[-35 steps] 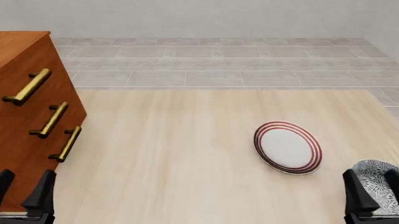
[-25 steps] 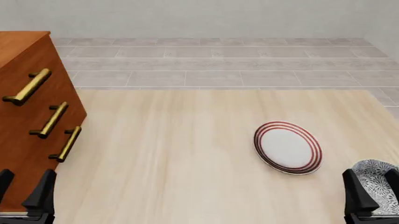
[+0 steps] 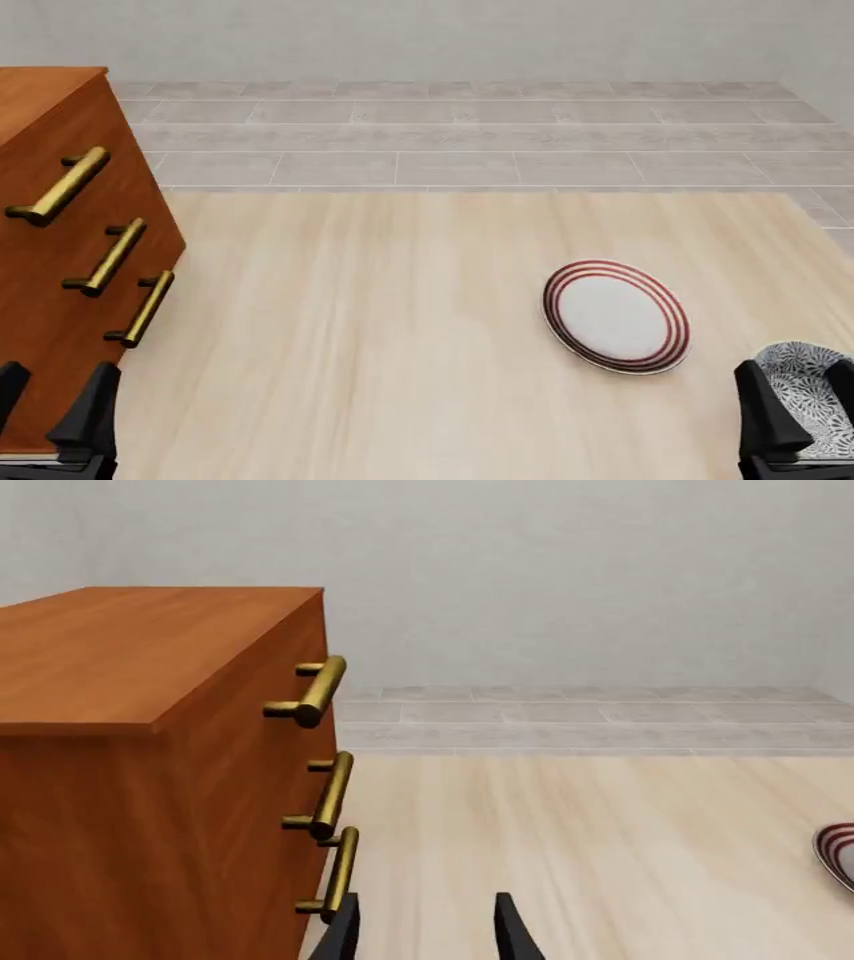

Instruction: Put the bowl on top of the cabinet.

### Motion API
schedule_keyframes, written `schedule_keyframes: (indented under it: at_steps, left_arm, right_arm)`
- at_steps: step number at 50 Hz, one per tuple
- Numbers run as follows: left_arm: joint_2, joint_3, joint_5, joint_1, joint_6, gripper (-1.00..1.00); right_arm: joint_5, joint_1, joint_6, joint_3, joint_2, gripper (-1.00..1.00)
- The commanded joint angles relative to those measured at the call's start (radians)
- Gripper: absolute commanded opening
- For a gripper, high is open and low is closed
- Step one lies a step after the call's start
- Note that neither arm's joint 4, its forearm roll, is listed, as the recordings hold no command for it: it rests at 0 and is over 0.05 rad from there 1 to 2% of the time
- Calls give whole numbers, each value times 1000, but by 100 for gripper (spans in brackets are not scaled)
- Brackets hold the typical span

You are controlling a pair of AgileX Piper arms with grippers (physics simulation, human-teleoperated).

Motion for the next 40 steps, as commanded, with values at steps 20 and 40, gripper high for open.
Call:
schedule_keyframes:
  at_steps: [20,40]
  left_arm:
    - [-4,-3,7,1,1,100]
    - [-2,-5,6,2,1,100]
  right_arm:
    - [495,35,-167,-397,295,100]
    - [725,-84,-250,-542,414,100]
